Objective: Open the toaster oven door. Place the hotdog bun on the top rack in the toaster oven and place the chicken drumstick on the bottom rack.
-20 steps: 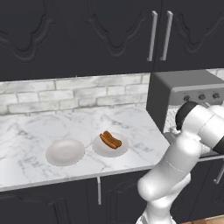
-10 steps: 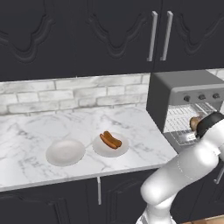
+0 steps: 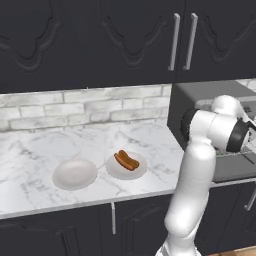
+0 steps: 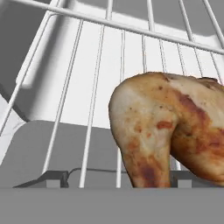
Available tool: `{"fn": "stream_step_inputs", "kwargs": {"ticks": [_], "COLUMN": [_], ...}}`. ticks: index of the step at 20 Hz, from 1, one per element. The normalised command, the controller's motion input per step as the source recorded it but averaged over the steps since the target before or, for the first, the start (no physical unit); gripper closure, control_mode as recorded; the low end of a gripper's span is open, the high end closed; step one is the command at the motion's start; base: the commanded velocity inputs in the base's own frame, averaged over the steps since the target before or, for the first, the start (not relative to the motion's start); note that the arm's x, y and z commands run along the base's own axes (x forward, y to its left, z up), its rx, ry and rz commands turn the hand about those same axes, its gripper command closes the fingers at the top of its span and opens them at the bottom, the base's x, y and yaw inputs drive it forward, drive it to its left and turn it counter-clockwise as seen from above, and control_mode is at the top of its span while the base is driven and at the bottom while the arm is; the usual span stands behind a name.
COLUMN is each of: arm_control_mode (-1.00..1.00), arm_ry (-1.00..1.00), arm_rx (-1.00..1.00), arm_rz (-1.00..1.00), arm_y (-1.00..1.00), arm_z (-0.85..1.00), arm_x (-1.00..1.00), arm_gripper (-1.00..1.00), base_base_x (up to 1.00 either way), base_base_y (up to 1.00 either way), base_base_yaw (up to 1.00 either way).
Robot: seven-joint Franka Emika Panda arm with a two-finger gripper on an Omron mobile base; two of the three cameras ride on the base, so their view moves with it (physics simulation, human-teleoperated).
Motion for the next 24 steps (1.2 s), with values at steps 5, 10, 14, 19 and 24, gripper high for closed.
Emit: {"fn": "stream_step_inputs", "kwargs": {"ticks": [5, 10, 14, 19, 24], "arm_control_mode": [-1.0, -1.0, -1.0, -1.0, -1.0], "arm_ry": [0.69, 0.58, 0.32, 0.03, -0.07], "arm_rx": [0.32, 0.27, 0.27, 0.39, 0.41], "arm_rz": [0.31, 0.3, 0.28, 0.18, 0.09], "arm_y": [-0.66, -0.75, -0.69, -0.66, -0.71], "arm_z": [0.0, 0.0, 0.35, 0.54, 0.79], "arm_x": [-0.21, -0.29, -0.57, -0.97, -1.0], "arm_gripper": [-1.0, -1.0, -1.0, -1.0, -1.0], "base_base_x": [0.0, 0.0, 0.0, 0.0, 0.0], "base_base_y": [0.0, 0.0, 0.0, 0.0, 0.0], "base_base_yaw": [0.0, 0.0, 0.0, 0.0, 0.0]}}
